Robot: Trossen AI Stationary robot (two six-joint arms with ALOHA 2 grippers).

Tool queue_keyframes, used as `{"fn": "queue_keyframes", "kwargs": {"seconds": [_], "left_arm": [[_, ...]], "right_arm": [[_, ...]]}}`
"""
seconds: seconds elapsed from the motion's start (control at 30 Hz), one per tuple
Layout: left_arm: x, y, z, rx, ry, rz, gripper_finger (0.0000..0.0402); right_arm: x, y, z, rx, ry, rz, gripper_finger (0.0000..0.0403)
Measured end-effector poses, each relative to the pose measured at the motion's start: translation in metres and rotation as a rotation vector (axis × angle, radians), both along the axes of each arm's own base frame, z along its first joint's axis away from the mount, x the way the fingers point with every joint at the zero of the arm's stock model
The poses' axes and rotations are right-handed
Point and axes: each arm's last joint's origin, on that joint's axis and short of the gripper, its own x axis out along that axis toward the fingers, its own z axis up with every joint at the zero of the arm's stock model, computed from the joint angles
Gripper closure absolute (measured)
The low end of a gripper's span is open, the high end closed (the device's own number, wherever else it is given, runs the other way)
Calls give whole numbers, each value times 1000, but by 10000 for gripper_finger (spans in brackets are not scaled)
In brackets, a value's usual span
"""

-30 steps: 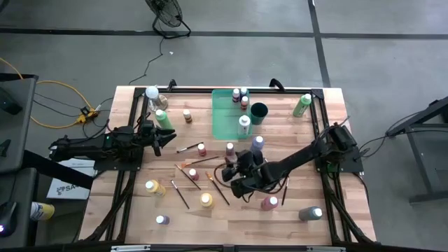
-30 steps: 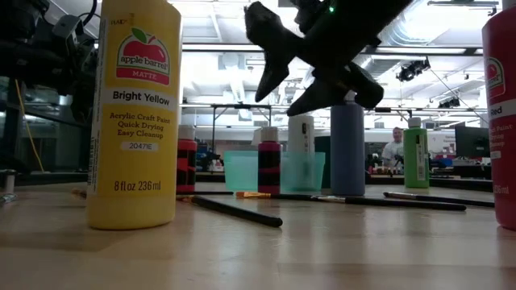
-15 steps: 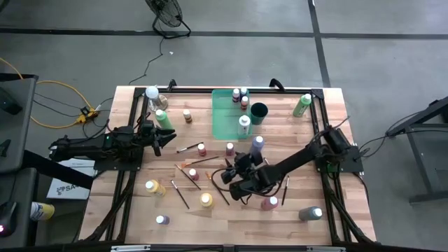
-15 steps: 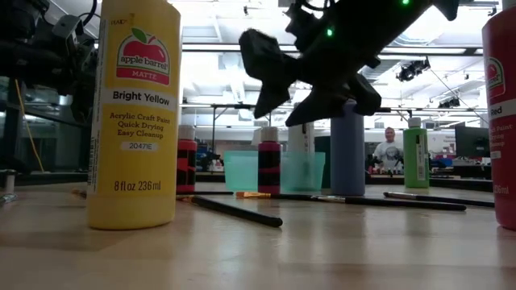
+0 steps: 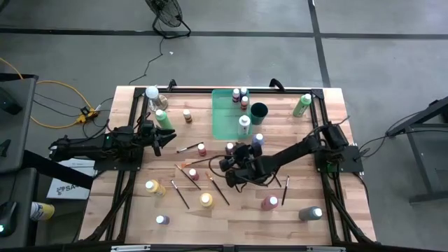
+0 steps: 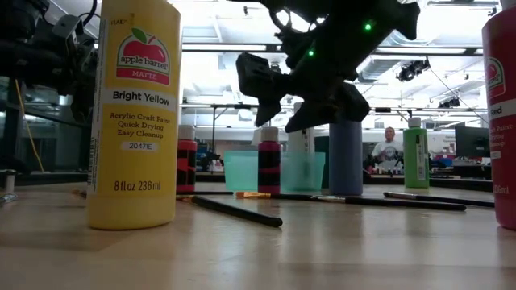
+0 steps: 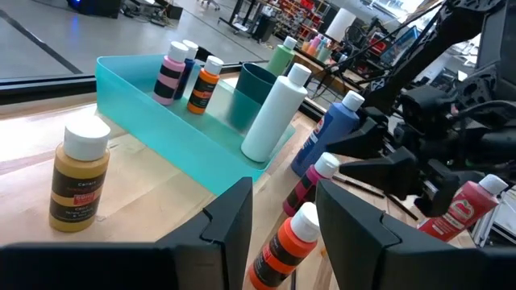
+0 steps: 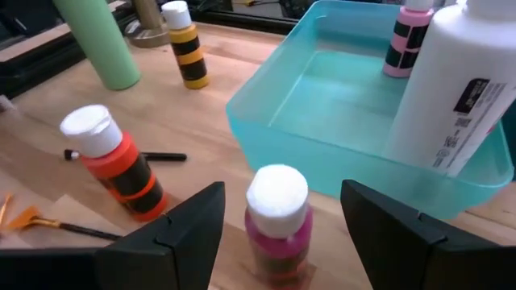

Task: Pick & Place Paint Supplies
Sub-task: Put the red paint bottle into the green bin

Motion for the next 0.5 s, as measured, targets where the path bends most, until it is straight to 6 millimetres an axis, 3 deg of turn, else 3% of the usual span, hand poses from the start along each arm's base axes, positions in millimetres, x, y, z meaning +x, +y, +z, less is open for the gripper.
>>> {"fn": "queue_keyframes", "kwargs": {"seconds": [0.5], "left_arm": [[0,0,0,0,0,0,266]], "right_arm": [[6,-22,-2,113,22,5,160]]}}
